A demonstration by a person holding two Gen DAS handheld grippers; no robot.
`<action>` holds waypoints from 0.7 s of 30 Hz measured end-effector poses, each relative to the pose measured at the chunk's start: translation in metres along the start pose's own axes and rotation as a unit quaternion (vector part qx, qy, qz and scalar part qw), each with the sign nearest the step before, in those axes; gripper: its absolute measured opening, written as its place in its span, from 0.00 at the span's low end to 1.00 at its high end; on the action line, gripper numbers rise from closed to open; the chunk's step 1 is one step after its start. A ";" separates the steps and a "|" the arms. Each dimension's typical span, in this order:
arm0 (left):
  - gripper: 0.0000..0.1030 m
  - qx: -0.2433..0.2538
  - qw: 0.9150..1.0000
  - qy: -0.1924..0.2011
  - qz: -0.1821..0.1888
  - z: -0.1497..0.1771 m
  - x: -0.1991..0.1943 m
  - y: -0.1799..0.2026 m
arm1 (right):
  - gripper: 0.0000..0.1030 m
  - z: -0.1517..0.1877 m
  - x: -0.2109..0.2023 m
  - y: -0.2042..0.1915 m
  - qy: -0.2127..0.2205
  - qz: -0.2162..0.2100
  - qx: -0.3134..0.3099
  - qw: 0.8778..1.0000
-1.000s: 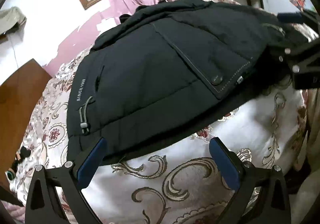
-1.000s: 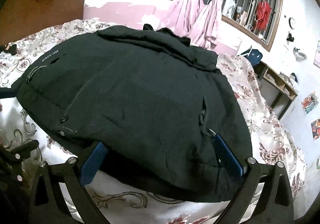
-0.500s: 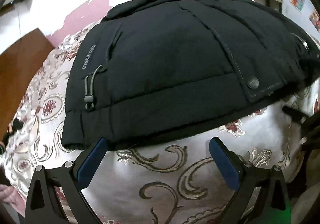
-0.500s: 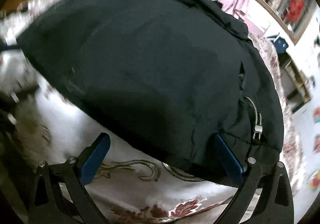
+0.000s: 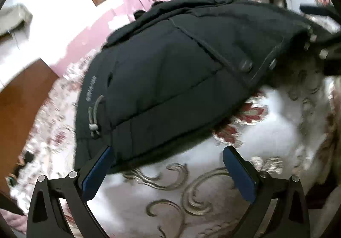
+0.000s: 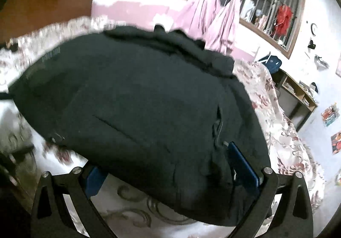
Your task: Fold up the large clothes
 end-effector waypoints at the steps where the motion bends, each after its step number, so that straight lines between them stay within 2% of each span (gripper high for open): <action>1: 1.00 0.005 1.000 0.005 -0.017 -0.001 0.001 -0.003 | 0.98 -0.001 -0.001 0.003 0.009 -0.002 0.006 1.000; 6: 1.00 0.011 0.998 0.021 -0.066 -0.005 0.009 -0.016 | 0.98 0.006 0.007 0.007 0.004 -0.009 0.015 1.000; 11: 0.99 0.028 0.994 -0.012 -0.105 -0.003 0.035 -0.023 | 0.98 0.001 -0.005 0.003 0.015 -0.009 0.026 1.000; 12: 0.98 0.023 0.994 -0.010 -0.105 -0.003 0.034 -0.024 | 0.98 0.002 -0.005 0.003 0.013 -0.009 0.026 1.000; 14: 0.85 0.015 0.994 -0.002 -0.111 -0.005 0.035 -0.031 | 0.98 0.002 -0.006 0.001 0.005 -0.008 0.023 1.000; 17: 0.76 0.006 0.992 -0.004 -0.126 -0.006 0.038 -0.042 | 0.98 0.006 0.001 -0.004 -0.023 -0.003 0.007 1.000; 21: 0.73 -0.004 0.991 0.007 -0.133 -0.007 0.033 -0.048 | 0.98 0.019 0.018 -0.012 -0.092 0.010 -0.030 0.995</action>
Point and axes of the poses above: each gripper's, at about its wrist camera, not at the fingertips, and x roughly the way its jaws point, y to its right, z to its underside, the point moved 6 cm from there along x, roughly the way its jaws point, and after that the axes turned 2 degrees about y, right-handed, at the moved point
